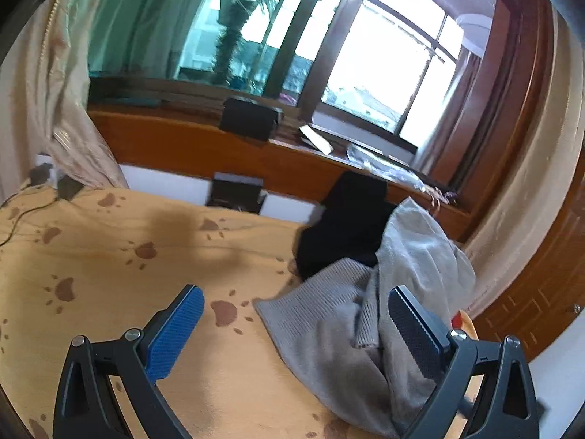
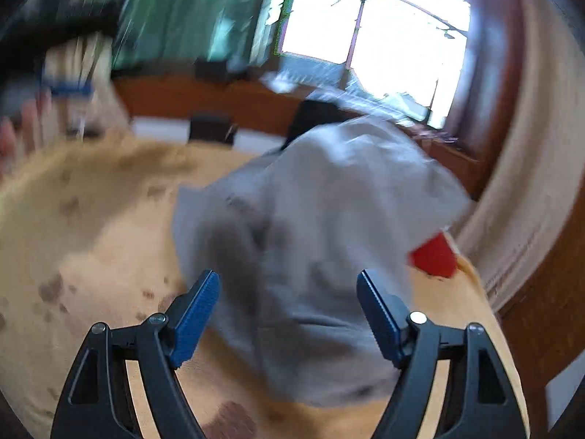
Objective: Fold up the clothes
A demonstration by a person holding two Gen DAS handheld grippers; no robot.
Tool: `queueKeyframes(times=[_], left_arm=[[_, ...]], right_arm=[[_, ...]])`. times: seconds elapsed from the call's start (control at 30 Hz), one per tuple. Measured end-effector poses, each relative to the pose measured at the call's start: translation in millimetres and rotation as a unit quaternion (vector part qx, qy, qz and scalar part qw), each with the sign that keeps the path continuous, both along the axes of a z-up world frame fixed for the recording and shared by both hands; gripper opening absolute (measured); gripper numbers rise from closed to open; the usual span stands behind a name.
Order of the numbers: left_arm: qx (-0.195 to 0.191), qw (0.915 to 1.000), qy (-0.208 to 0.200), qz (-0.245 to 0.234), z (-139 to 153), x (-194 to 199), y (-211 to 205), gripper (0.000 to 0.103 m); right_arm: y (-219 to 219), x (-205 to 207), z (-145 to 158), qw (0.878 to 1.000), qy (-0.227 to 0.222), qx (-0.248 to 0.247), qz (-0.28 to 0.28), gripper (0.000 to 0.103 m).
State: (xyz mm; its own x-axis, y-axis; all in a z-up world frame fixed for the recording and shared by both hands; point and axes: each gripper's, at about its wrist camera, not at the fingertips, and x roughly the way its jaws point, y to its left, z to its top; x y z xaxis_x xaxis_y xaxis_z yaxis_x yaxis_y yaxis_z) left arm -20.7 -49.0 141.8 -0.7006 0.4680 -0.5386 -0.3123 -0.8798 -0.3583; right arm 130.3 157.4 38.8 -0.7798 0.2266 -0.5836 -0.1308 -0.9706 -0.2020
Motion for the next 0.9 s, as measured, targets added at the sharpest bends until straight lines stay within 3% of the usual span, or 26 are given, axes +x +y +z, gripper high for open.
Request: queueKeyframes(times=[0.03,0.1,0.27,0.43,0.63,0.73,0.9], left_arm=[[0.003,1.0,-0.007,-0.006,-2,-1,1,0.103],[0.008,0.9997,-0.018,-0.012,-5,-3,2,0.103],[-0.005,0.9997,-0.021,-0.014,-14,-7,10,0.103],[0.038,0.9926,-0.023,-0.113,-29,-8,30,0.103],[0.079,0.972,-0.105,-0.195,-63,-10,73,0.103],[0.096,0.9593,-0.148,-0.221,-84,-5,96,0.103],[0.124,0.945,-0.196,-0.231,-105,2,115,0.103]], right_arm=[[-9,-10,-9,1.0,-0.015,0.012,0.008,0.072],[-18,-28,-24,0.999,-0.041,0.026,0.013,0.048],[16,-43,-35,0.997,-0.075,-0.027,-0.021,0.045],[29,-30,-24,0.997,-0.032,-0.038,-0.051,0.019],[48,6,5,0.994,0.041,-0.062,-0.082,0.016],[50,13,12,0.993,0.052,-0.067,-0.081,0.016],[43,18,9,0.993,0.056,-0.075,-0.066,0.016]])
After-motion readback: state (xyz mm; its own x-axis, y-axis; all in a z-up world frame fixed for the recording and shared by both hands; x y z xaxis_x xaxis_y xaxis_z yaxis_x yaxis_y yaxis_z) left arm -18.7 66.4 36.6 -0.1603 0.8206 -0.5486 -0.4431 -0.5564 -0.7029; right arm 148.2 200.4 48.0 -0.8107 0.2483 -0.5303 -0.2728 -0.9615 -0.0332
